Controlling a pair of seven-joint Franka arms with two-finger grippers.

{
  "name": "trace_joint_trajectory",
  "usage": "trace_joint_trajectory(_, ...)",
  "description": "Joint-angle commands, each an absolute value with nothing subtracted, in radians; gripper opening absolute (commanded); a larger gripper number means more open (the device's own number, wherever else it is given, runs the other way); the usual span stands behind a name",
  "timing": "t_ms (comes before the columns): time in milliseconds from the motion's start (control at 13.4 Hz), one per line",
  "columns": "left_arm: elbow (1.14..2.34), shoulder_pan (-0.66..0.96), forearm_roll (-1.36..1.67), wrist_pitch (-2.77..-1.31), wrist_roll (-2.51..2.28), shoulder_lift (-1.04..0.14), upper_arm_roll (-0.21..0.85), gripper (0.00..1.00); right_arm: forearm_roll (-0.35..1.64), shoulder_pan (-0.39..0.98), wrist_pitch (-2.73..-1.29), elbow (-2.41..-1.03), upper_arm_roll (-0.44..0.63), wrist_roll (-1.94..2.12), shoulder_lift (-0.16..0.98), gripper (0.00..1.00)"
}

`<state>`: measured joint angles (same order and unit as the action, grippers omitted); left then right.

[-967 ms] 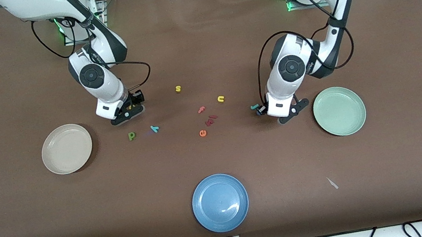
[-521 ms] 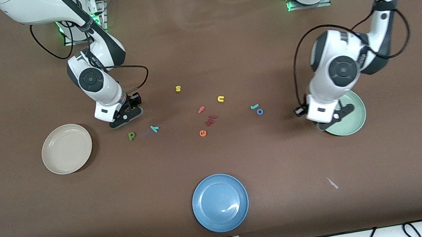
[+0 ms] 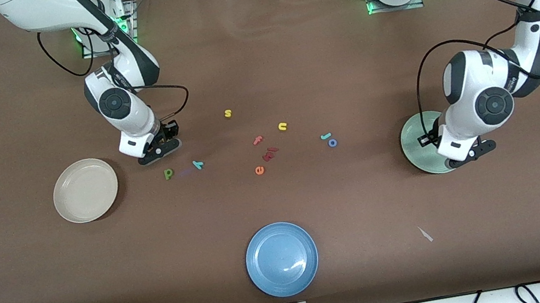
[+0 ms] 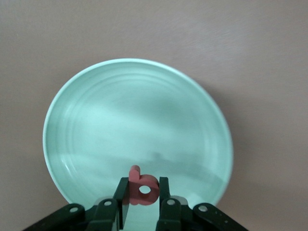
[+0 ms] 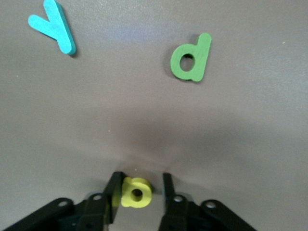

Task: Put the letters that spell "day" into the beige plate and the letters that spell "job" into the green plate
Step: 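Carry the pink b onto the green plate with the left gripper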

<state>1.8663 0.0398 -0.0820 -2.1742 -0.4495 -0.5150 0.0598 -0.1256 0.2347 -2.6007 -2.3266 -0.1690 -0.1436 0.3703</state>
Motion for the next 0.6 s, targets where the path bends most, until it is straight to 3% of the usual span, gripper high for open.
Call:
trace_joint_trajectory(0, 1.862, 0.034, -0.112, -2.172, -0.436, -0.549, 0.074, 0.29, -0.138, 0.232, -2.591, -2.315, -0.173, -0.173, 0.388, 0.32)
trace_joint_trajectory(74, 1.859, 0.034, -0.112, -2.169, -0.439, -0.549, 0.074, 0.69, -0.138, 0.239, -2.591, -2.313, -0.173, -0.190, 0.390, 0.32)
trace_joint_trajectory(149, 1.853, 0.035, -0.112, -2.168, -0.440, -0.548, 0.074, 1.00, -0.140, 0.241, -2.591, -2.313, -0.173, -0.198, 0.393, 0.30)
trace_joint_trajectory(521, 1.746, 0.054, -0.062, -2.034, -0.523, -0.517, 0.132, 1.00, -0.138, 0.238, -2.576, -2.300, -0.173, -0.193, 0.390, 0.12)
